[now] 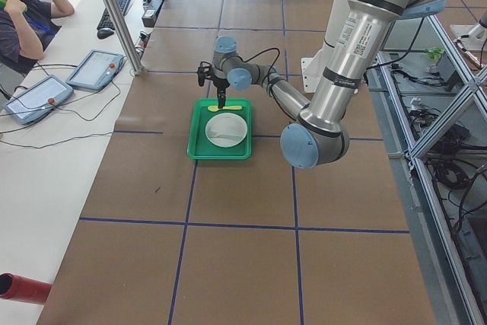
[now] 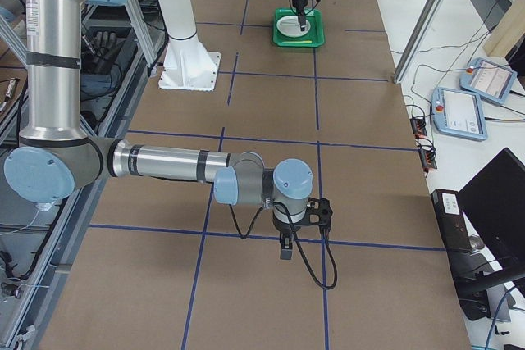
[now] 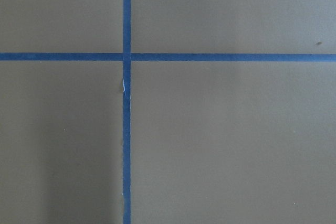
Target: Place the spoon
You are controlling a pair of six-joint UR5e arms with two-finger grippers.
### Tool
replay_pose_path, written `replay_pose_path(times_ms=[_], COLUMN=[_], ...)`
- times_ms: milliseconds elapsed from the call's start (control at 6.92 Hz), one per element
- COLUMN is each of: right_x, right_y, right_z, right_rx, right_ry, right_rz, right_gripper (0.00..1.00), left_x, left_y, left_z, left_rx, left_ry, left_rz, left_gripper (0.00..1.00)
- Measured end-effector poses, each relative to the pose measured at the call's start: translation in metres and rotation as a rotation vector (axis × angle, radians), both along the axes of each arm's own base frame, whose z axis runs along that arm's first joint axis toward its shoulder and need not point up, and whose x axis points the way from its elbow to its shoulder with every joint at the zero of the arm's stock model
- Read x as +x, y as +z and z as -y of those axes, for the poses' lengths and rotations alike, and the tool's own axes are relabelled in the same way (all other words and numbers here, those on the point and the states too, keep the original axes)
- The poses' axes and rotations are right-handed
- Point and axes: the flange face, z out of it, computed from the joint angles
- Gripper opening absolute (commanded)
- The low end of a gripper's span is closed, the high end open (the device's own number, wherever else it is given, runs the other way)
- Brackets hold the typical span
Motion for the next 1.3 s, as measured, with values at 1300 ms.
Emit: replay_pose_path(times_ms=[1300], right_x=[0.0], right_y=[0.0], right_z=[0.0], right_rx=[0.0], right_ry=[0.0], right_rz=[0.0], right_gripper=[1.0], left_x=[-0.437], left_y=[0.244], left_z=[-0.03], left_rx=[0.062], left_ry=[0.317], left_rz=[0.151], left_gripper=[1.0])
